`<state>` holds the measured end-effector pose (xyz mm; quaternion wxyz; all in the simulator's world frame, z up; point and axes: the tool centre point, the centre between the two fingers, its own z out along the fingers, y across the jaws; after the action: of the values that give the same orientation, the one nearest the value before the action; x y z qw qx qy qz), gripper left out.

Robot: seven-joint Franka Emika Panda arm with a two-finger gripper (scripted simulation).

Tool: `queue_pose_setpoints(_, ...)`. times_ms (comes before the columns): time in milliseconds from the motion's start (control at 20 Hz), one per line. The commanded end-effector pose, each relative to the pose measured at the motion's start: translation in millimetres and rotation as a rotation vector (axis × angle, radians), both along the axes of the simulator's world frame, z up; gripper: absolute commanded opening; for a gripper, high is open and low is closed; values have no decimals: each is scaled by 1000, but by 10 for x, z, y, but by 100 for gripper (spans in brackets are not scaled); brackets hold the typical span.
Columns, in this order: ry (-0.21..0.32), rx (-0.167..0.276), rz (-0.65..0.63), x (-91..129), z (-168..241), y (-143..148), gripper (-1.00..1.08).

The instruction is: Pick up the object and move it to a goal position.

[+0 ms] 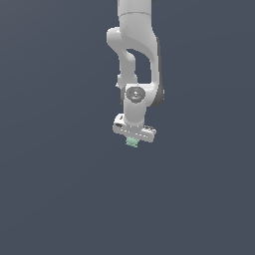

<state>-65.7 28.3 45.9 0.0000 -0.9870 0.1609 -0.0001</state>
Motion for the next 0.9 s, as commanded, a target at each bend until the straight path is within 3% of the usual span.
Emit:
queue_pose_setpoints(0,-1,0,0,44,56,-4,-100)
queue_pose_setpoints(400,-1,-1,0,325,405,-30,-100)
queue_pose_setpoints(850,-1,-1,0,822,1005,-73,-100)
